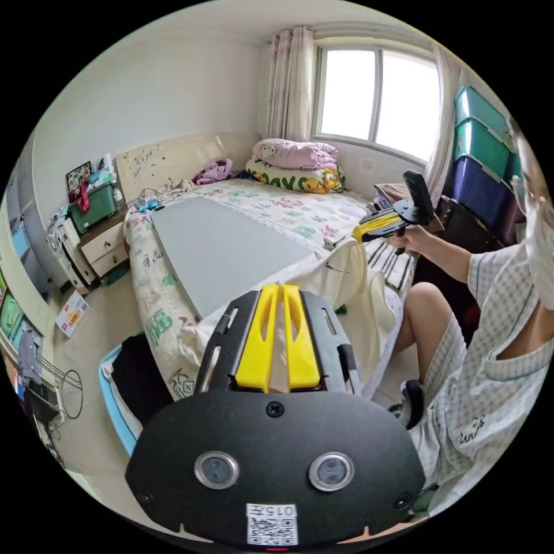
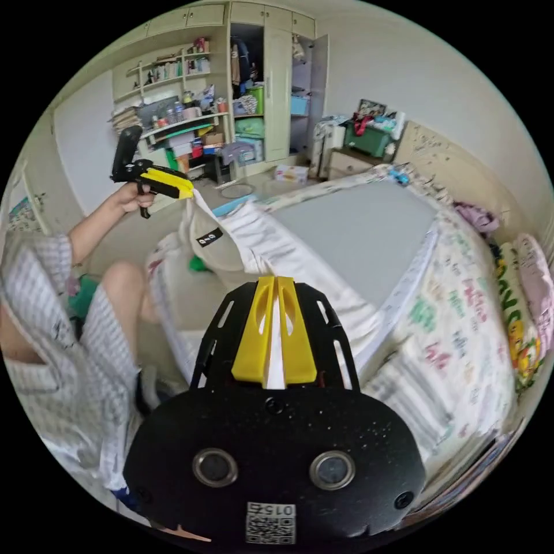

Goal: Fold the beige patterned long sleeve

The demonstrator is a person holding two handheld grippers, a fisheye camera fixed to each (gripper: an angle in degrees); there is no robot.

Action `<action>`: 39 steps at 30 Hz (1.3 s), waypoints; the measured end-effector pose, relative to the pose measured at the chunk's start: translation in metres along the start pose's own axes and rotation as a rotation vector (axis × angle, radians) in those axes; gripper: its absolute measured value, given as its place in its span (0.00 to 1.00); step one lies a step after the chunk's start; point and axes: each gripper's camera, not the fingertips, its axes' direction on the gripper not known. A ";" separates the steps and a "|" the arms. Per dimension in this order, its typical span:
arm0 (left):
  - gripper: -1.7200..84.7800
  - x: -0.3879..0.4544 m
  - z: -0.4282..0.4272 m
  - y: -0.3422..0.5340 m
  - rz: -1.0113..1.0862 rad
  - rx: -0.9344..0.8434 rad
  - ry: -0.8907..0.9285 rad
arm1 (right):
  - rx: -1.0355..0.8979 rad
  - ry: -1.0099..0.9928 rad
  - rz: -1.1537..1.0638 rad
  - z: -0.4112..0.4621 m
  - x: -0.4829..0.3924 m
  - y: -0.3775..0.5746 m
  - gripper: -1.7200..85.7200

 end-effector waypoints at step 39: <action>0.13 -0.157 -0.002 0.246 -0.719 -0.183 -0.065 | -0.095 0.013 0.365 -0.046 -0.013 0.145 0.01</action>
